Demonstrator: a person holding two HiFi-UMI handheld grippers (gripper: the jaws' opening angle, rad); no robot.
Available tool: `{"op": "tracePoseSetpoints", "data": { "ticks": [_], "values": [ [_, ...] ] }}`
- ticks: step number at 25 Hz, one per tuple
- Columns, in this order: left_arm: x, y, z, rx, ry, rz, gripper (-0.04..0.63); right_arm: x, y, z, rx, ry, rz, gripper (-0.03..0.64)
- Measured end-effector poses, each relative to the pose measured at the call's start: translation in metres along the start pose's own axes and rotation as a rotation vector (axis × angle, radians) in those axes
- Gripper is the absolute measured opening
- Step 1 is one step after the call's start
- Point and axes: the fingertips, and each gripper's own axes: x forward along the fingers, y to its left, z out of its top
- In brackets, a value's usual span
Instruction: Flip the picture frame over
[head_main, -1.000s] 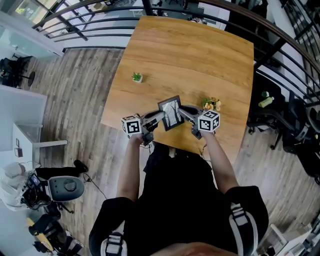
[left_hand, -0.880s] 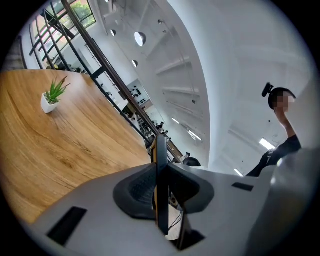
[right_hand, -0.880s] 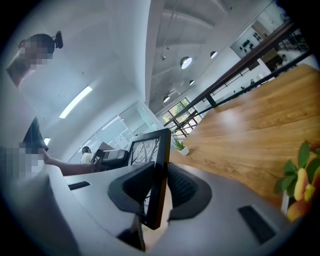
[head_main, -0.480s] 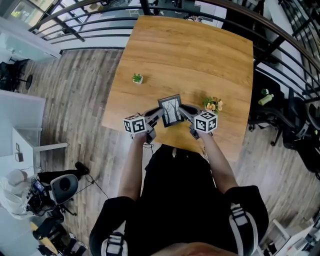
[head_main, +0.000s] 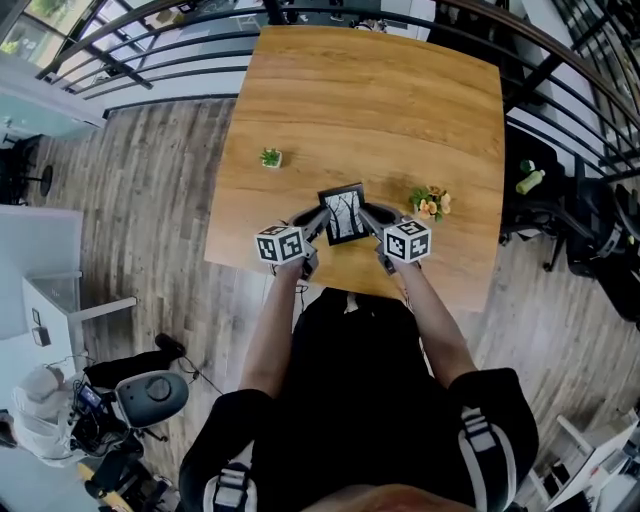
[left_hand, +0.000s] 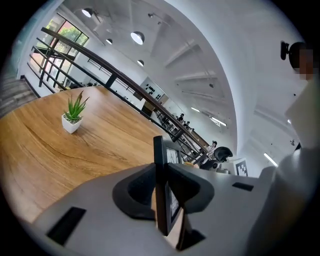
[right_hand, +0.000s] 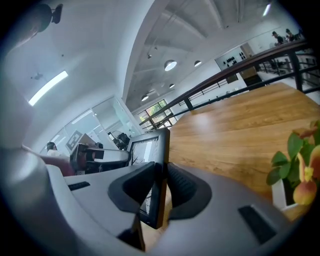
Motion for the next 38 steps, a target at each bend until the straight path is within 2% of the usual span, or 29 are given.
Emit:
{"op": "tracePoseSetpoints", "data": {
  "ticks": [11,23,32,38],
  "values": [
    [0.013,0.045,-0.016,0.105,0.099,0.107,0.087,0.034,-0.014,-0.029,-0.006,0.036,-0.106,0.091],
    [0.031,0.074,-0.044,0.179,0.179,0.122,0.089,0.049,-0.034,-0.064,0.001,0.061,-0.196,0.089],
    [0.048,0.093,-0.047,0.223,0.204,0.145,0.103,0.059,-0.046,-0.067,-0.032,0.062,-0.245,0.092],
    [0.061,0.103,-0.044,0.259,0.224,0.166,0.112,0.066,-0.056,-0.068,-0.002,0.058,-0.270,0.094]
  ]
}}
